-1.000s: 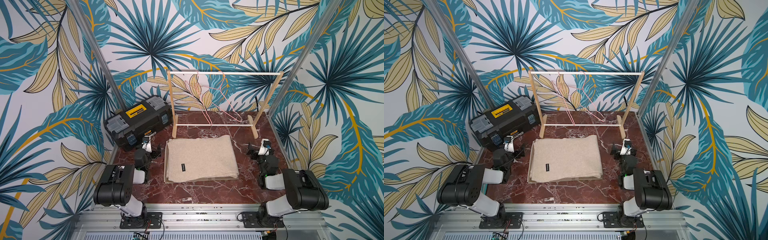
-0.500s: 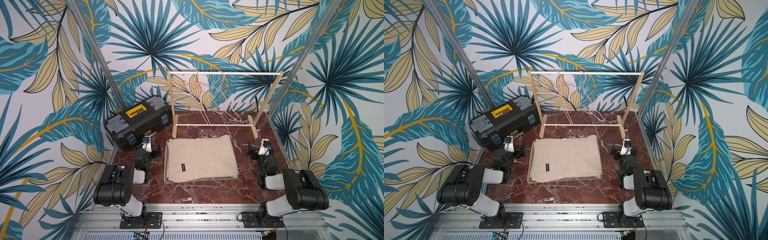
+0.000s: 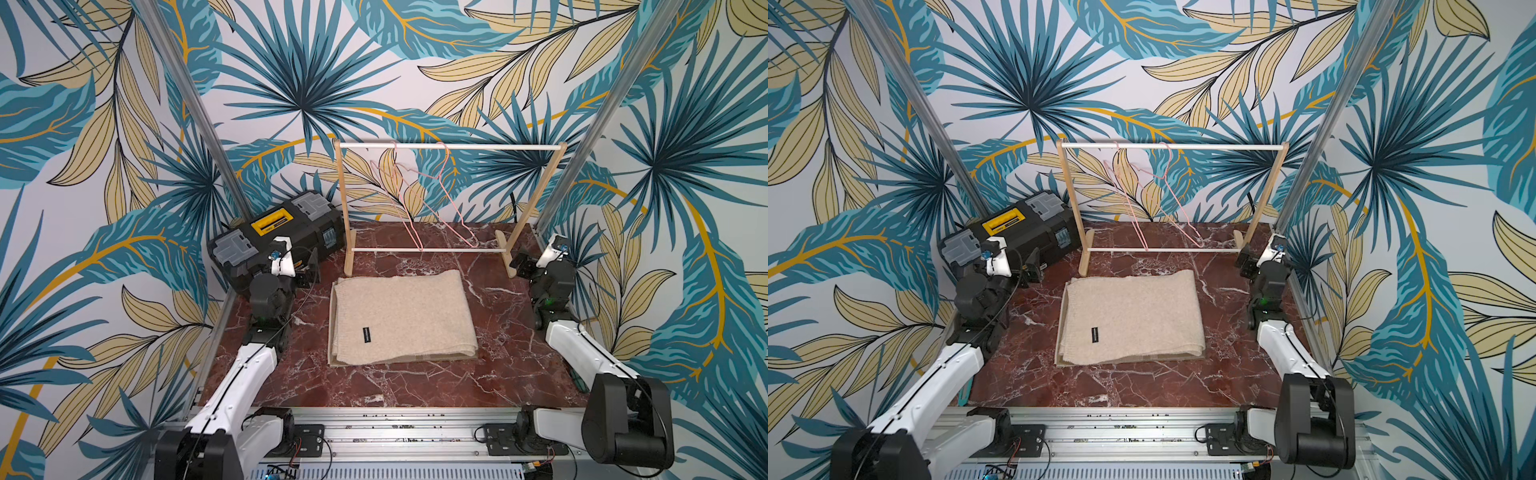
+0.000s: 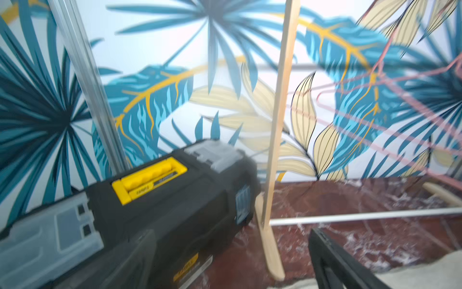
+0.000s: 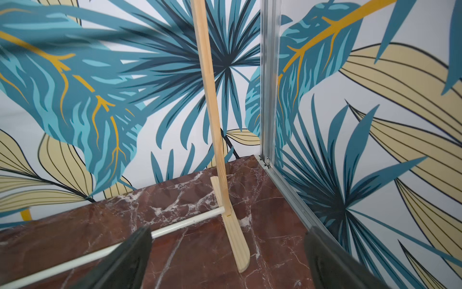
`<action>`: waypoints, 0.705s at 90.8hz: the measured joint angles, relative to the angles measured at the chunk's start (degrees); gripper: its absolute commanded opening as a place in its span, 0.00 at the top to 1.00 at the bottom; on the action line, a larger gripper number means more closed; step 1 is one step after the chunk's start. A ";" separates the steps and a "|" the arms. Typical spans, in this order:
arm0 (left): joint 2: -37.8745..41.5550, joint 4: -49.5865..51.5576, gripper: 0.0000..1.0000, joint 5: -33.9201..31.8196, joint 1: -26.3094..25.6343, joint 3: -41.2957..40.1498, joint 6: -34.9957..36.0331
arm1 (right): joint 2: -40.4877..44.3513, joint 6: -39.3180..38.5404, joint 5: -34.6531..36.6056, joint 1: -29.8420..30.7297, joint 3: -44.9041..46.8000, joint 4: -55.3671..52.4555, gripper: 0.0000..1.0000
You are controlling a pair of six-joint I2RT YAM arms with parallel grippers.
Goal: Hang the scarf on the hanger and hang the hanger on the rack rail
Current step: Pick up the hanger from the clothesline.
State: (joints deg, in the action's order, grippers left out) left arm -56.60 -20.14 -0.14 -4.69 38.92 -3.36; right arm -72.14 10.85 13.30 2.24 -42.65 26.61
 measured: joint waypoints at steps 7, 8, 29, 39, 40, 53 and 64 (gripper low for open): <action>1.86 7.82 0.00 -1.68 -3.85 6.67 -2.82 | 0.92 5.84 0.00 0.07 -3.54 -9.40 0.01; 1.90 8.66 0.00 -1.86 -4.57 7.61 -3.28 | 0.90 6.64 -0.15 0.07 -3.96 -10.49 0.01; -7.72 21.90 0.00 -7.74 -20.00 29.18 -12.09 | -0.48 12.79 -9.94 0.59 -8.20 -23.85 0.01; -17.53 24.76 0.00 -12.28 -26.16 40.15 -15.72 | -0.87 12.52 -11.06 2.23 -10.32 -26.86 0.01; -18.38 25.11 0.00 -12.63 -26.64 41.07 -16.09 | -0.92 12.48 -11.04 2.49 -10.58 -27.06 0.01; -29.59 27.15 0.00 -17.55 -29.88 50.53 -19.30 | -0.87 11.21 -10.29 5.01 -12.02 -27.78 0.01; -38.12 29.03 0.02 -21.92 -30.97 57.35 -19.67 | -0.68 10.27 -9.60 6.01 -12.02 -28.46 0.01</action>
State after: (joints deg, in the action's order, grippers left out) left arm -94.72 8.88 -22.06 -35.66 96.27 -23.03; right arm -72.82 21.12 3.70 8.25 -54.68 -1.85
